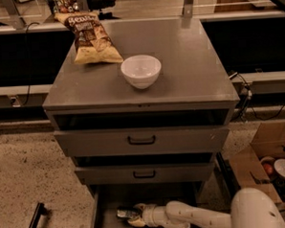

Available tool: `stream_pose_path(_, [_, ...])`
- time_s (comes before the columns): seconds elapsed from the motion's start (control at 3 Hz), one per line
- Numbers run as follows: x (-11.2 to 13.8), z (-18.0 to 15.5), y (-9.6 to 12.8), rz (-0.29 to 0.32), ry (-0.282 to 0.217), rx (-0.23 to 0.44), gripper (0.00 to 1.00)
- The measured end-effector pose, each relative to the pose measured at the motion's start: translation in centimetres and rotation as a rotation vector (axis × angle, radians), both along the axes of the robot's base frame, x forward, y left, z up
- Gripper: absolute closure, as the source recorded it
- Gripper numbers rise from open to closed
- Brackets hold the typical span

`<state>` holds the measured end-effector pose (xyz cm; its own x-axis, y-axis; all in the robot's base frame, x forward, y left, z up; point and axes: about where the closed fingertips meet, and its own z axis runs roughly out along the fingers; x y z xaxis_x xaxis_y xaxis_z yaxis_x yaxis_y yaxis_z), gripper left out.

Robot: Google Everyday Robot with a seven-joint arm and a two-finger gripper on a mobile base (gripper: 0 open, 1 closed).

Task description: Pick green can from bottom drawer and place on counter

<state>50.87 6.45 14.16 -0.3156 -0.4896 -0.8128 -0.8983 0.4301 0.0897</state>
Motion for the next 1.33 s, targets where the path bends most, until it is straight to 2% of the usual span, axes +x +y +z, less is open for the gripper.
stream_pose_path(0.33, [-0.6, 6.6, -1.6, 0.041, -0.114, 0.107, 1.0])
stream_pose_path(0.67, [-2.3, 12.8, -4.6, 0.062, -0.189, 0.15, 1.0])
stream_pose_path(1.0, [-7.0, 23.2, -9.2, 0.117, -0.291, 0.109, 1.0])
stream_pose_path(1.33, [-6.8, 23.0, -8.9, 0.117, -0.289, 0.113, 1.0])
